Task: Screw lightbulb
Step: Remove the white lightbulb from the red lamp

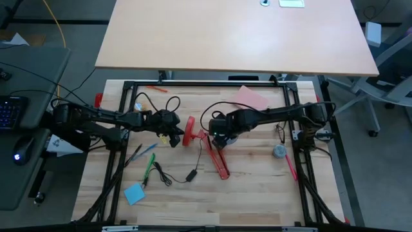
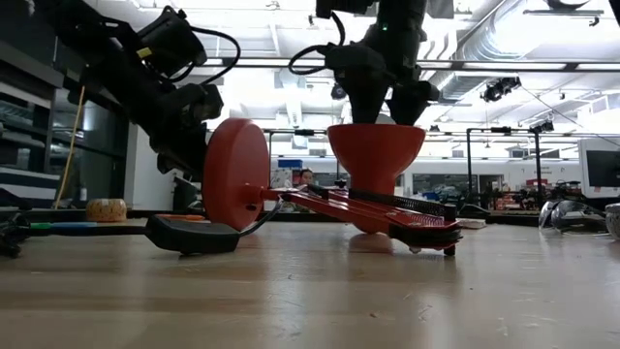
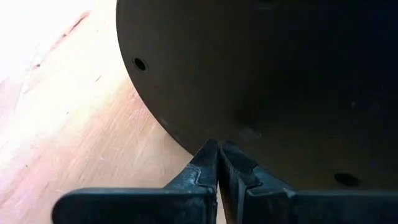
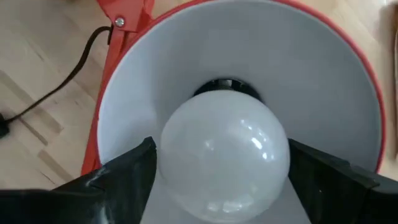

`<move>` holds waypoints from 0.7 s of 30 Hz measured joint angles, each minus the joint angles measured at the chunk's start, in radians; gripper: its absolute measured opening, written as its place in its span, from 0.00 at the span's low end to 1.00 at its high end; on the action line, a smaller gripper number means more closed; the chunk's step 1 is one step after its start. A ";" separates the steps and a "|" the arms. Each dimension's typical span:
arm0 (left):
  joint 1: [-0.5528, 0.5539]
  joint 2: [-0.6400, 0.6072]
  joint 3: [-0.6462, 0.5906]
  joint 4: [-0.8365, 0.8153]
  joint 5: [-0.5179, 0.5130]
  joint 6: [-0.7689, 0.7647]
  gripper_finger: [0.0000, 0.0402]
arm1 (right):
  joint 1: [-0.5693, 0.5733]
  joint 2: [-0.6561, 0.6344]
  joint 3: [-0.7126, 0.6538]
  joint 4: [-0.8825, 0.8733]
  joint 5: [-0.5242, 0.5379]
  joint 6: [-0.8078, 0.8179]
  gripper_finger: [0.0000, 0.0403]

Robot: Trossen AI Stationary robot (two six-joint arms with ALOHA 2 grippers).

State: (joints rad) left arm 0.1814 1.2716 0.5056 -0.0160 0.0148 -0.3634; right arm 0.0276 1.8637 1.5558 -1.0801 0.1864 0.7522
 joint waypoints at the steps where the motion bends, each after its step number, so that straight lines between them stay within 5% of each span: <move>1: 0.000 0.000 0.000 0.002 0.000 0.000 0.00 | -0.001 0.000 0.000 0.000 0.000 -0.024 0.81; 10: 0.000 0.000 0.000 0.015 -0.002 -0.001 0.00 | -0.001 0.000 0.000 0.000 0.002 -0.326 0.61; 21: 0.000 0.000 0.000 0.011 0.001 -0.002 0.00 | 0.000 0.000 0.000 -0.003 0.001 -1.384 0.60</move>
State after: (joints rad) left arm 0.1814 1.2716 0.5056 -0.0048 0.0158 -0.3656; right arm 0.0280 1.8637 1.5558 -1.0831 0.1875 -0.6315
